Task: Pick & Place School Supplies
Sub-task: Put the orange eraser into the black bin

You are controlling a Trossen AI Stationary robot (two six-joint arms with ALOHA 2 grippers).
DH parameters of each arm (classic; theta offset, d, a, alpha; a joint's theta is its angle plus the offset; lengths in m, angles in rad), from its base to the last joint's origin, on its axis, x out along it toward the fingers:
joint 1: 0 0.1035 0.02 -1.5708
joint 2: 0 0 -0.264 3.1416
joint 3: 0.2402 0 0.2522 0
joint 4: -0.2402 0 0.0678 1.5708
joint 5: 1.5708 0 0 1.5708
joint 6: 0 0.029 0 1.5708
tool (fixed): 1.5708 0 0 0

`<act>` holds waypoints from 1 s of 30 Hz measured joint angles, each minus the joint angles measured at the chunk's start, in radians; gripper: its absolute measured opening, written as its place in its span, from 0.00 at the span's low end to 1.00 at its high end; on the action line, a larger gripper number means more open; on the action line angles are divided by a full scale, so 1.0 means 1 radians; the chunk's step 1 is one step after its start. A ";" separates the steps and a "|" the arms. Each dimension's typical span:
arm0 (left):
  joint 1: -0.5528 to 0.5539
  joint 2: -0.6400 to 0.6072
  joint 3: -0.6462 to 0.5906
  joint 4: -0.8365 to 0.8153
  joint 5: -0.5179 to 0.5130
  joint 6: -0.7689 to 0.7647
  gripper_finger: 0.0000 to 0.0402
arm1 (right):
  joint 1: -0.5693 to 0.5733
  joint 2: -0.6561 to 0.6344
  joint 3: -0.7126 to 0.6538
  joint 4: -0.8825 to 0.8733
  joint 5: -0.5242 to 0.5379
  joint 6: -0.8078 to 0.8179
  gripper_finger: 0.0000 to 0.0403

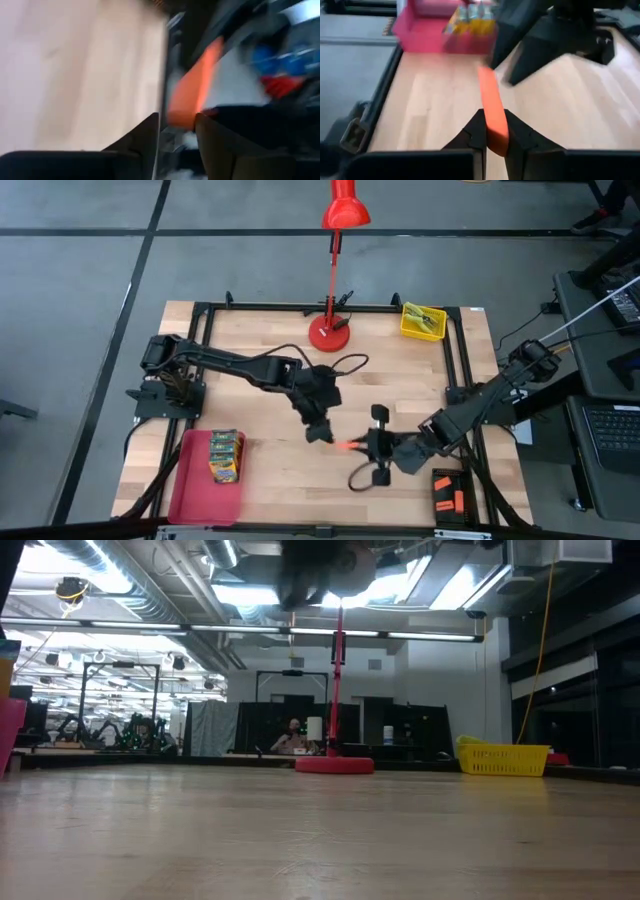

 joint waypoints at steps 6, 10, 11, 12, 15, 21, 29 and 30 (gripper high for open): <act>0.045 -0.012 -0.005 -0.229 -0.159 0.162 0.42 | 0.053 -0.002 0.001 -0.058 -0.017 0.090 0.08; 0.080 -0.027 -0.004 -0.367 -0.273 0.248 0.47 | 0.110 -0.002 0.001 -0.252 -0.053 0.302 0.08; 0.085 -0.028 -0.005 -0.411 -0.303 0.267 0.48 | 0.132 -0.002 0.001 -0.306 -0.076 0.370 0.08; 0.088 -0.031 -0.006 -0.444 -0.333 0.284 0.48 | 0.158 -0.002 0.001 -0.358 -0.101 0.440 0.08; 0.091 -0.039 -0.004 -0.522 -0.449 0.321 0.48 | 0.238 -0.002 0.000 -0.490 -0.158 0.640 0.08; 0.072 -0.041 -0.005 -0.669 -0.805 0.313 0.46 | 0.436 -0.002 0.000 -0.635 -0.283 1.085 0.08; 0.073 -0.048 -0.033 -0.619 -0.938 0.344 0.46 | 0.649 0.031 0.000 -0.665 -0.450 1.479 0.08; 0.076 -0.057 -0.047 -0.603 -0.939 0.347 0.46 | 0.661 0.042 0.000 -0.664 -0.469 1.503 0.08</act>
